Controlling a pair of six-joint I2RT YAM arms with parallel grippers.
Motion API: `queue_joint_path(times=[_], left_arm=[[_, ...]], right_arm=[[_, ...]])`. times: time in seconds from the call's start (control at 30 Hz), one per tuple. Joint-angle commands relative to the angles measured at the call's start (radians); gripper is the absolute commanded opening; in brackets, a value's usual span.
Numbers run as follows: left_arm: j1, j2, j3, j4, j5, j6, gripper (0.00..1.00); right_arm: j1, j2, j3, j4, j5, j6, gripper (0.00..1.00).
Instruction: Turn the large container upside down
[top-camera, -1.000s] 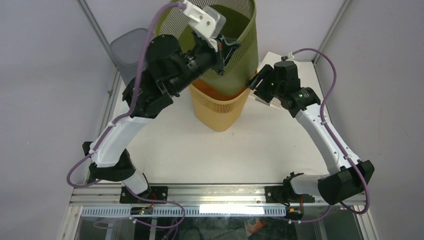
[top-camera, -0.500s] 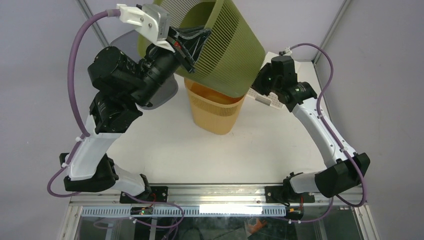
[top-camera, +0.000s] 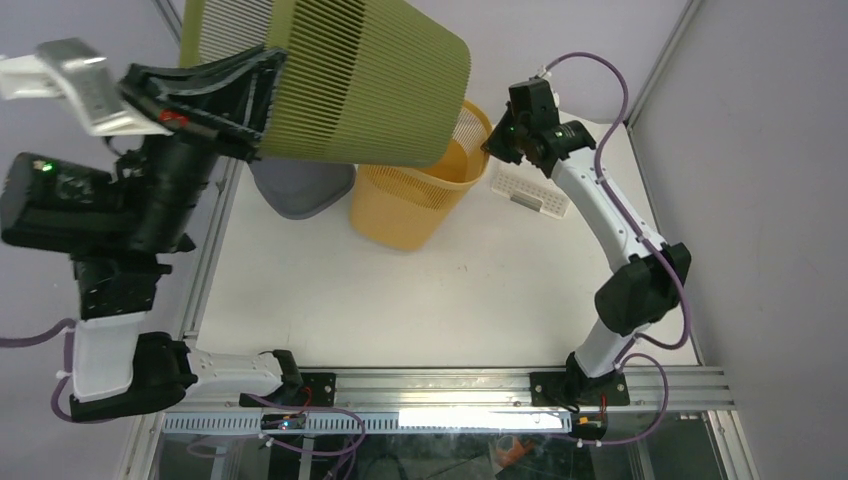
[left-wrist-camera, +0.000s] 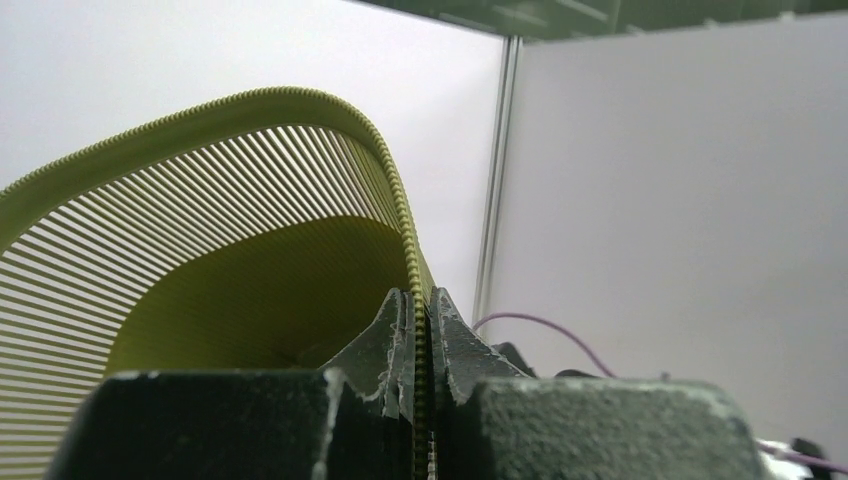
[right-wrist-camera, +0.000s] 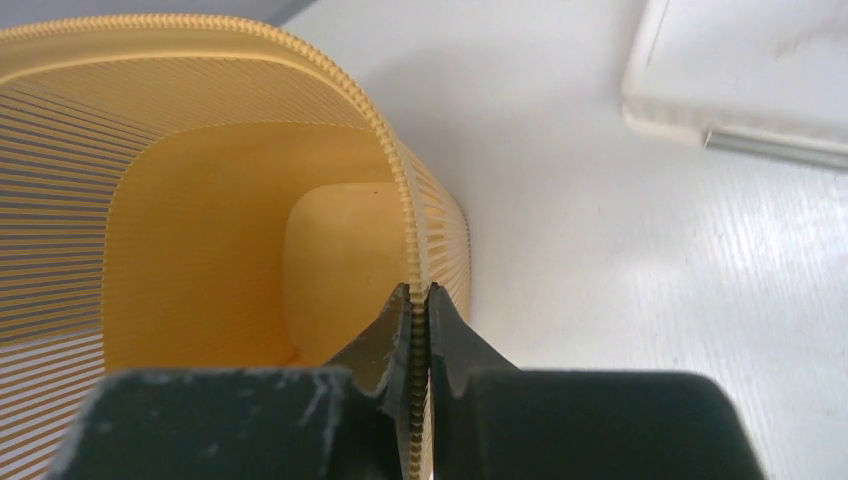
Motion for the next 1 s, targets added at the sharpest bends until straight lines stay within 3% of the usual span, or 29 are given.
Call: queue_joint_path(times=[0.0,0.37,0.77,0.9,0.97], left_arm=[[-0.005,-0.063,0.013,0.131,0.074,-0.006,0.00],[-0.005,-0.022,0.061,0.005,0.099,-0.090,0.00],[-0.005,-0.111,-0.218,-0.040,0.061,-0.377,0.00],[-0.005,-0.126,-0.249,-0.043,0.092,-0.415,0.00],[-0.005,-0.124,-0.249,-0.049,0.099,-0.428,0.00]], right_arm=[[-0.008,0.074,0.193,0.056,0.133,0.004,0.00],[-0.001,0.271,0.460,-0.015,0.275,0.002,0.00],[0.000,0.261,0.501,-0.019,0.402,-0.022,0.01],[0.001,0.278,0.520,0.007,0.323,-0.037,0.51],[0.000,0.290,0.541,0.003,0.280,-0.040,0.64]])
